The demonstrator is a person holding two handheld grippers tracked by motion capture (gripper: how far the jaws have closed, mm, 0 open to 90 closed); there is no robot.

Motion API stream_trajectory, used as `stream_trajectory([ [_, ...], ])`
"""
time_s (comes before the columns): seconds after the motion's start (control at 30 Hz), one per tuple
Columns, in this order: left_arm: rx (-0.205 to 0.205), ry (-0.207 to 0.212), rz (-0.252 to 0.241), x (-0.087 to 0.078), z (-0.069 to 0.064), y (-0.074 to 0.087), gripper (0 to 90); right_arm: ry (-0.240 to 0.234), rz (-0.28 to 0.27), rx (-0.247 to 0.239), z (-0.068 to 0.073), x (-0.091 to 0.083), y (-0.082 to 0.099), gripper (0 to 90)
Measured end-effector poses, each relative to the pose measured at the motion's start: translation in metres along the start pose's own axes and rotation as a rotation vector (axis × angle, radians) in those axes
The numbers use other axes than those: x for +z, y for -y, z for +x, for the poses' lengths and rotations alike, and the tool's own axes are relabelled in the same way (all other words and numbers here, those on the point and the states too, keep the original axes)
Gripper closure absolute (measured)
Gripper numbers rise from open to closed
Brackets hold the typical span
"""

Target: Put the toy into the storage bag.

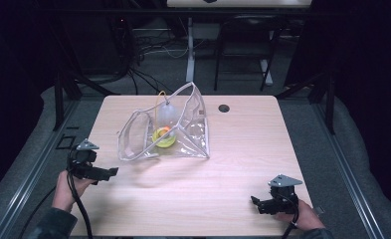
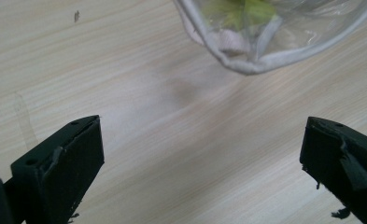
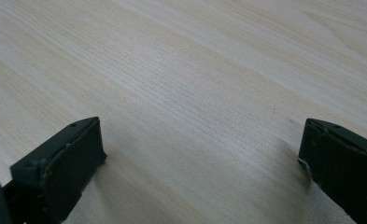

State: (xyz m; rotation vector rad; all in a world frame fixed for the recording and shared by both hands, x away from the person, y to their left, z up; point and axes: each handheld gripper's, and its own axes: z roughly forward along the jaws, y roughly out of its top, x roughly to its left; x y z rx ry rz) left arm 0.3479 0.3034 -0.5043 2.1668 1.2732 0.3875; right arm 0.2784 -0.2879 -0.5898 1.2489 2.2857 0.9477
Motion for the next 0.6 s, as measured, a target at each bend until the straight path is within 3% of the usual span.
stream_trajectory([
  [0.6, 0.024, -0.003, 0.058, 0.019, 0.002, 0.014, 0.0, 0.000, 0.000, 0.000, 0.000, 0.000, 0.000, 0.0],
])
